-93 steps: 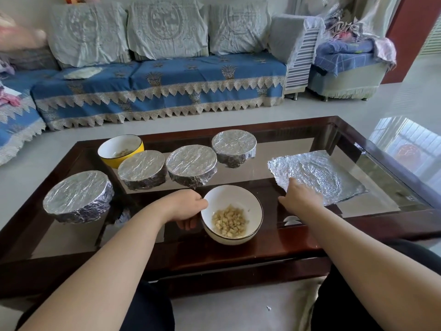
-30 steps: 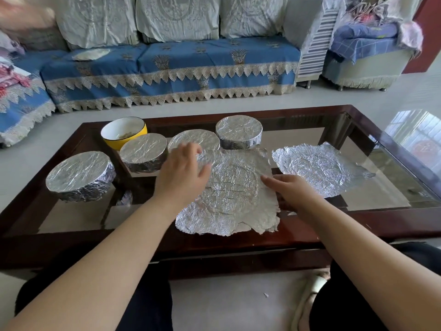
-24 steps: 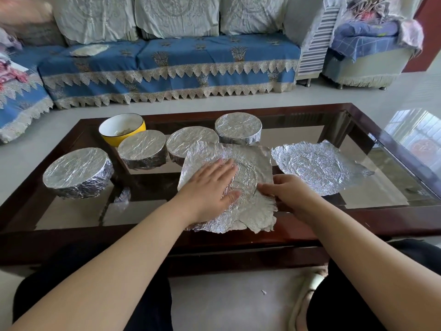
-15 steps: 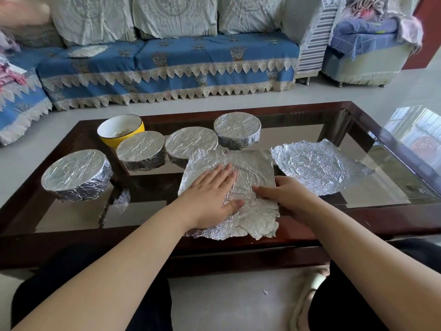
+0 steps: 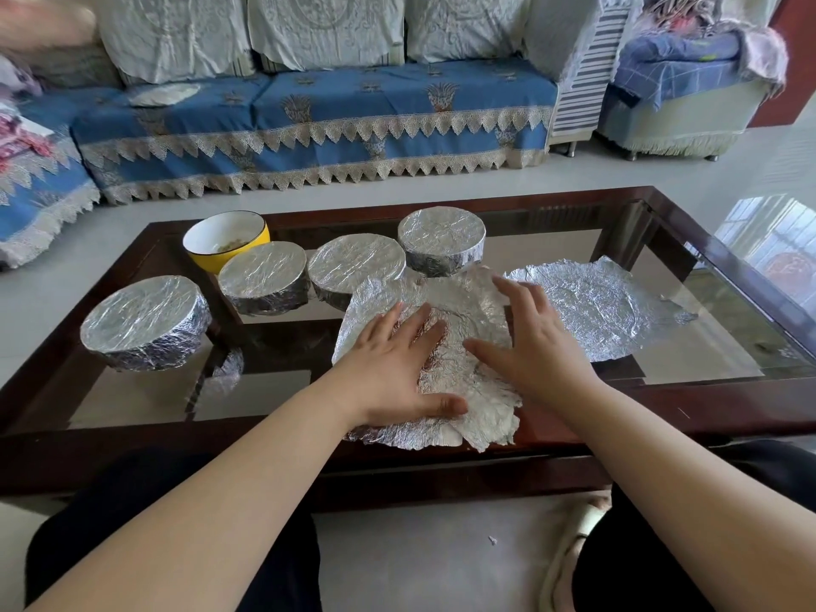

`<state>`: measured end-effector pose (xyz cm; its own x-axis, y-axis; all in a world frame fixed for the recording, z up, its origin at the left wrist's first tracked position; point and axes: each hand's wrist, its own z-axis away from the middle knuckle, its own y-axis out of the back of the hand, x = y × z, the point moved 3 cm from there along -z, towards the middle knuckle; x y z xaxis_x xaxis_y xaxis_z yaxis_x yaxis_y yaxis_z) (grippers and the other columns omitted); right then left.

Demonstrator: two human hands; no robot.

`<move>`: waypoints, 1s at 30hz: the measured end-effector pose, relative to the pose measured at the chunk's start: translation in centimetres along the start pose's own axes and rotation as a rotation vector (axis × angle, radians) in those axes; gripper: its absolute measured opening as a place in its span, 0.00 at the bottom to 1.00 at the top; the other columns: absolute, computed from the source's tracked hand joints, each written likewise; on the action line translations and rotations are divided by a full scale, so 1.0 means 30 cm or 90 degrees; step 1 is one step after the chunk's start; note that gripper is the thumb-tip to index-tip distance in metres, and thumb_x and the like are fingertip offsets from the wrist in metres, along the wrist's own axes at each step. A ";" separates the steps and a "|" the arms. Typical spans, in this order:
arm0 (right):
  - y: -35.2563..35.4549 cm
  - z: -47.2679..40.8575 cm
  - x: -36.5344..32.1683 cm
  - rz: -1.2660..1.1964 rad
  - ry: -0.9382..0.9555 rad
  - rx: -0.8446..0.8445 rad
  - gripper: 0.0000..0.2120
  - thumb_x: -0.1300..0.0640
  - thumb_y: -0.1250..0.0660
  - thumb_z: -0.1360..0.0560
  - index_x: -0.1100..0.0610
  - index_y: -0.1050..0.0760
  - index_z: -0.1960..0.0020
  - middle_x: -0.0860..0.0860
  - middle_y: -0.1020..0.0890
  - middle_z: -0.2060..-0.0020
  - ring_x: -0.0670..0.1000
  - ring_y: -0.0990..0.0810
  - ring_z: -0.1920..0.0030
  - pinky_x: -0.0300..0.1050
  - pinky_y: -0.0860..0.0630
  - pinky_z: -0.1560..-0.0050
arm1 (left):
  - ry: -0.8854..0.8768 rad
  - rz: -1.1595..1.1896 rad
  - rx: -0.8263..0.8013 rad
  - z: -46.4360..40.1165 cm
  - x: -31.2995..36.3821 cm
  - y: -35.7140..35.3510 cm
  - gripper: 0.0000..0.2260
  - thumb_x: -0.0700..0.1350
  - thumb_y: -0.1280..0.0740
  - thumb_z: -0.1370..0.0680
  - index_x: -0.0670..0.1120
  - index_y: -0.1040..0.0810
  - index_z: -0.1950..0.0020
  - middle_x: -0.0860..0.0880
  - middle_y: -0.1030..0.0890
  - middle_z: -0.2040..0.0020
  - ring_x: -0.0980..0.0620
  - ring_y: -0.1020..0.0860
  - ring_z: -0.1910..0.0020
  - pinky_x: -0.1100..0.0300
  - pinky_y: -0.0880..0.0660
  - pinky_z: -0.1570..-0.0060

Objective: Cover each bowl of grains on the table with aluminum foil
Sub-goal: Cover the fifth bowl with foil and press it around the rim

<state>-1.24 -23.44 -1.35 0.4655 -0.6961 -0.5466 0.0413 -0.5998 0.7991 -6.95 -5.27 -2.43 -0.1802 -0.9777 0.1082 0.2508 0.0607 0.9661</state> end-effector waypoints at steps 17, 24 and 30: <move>-0.116 0.003 -0.098 0.234 0.153 -0.298 0.30 0.45 0.52 0.17 0.56 0.58 0.21 0.51 0.60 0.21 0.46 0.65 0.23 0.40 0.67 0.28 | 0.028 0.048 -0.032 0.003 -0.029 0.020 0.55 0.79 0.47 0.36 0.51 0.64 0.20 0.51 0.71 0.22 0.52 0.68 0.23 0.49 0.62 0.24; -0.112 -0.011 -0.103 0.180 0.135 -0.275 0.30 0.47 0.49 0.18 0.55 0.53 0.20 0.50 0.55 0.21 0.46 0.61 0.22 0.43 0.60 0.25 | 0.026 0.028 -0.023 0.002 -0.033 0.014 0.58 0.80 0.51 0.39 0.49 0.64 0.20 0.50 0.71 0.22 0.52 0.69 0.23 0.50 0.63 0.23; -0.132 -0.025 -0.106 0.163 0.148 -0.219 0.29 0.49 0.47 0.18 0.57 0.50 0.21 0.51 0.51 0.21 0.47 0.57 0.21 0.42 0.57 0.25 | 0.034 0.024 -0.016 0.004 -0.026 0.019 0.56 0.79 0.47 0.35 0.47 0.63 0.19 0.50 0.70 0.21 0.52 0.67 0.22 0.52 0.63 0.24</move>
<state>-2.22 -18.57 -2.59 0.6824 -0.6741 -0.2827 0.1719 -0.2280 0.9584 -6.78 -4.45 -1.95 -0.1191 -0.9841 0.1317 0.2801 0.0940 0.9554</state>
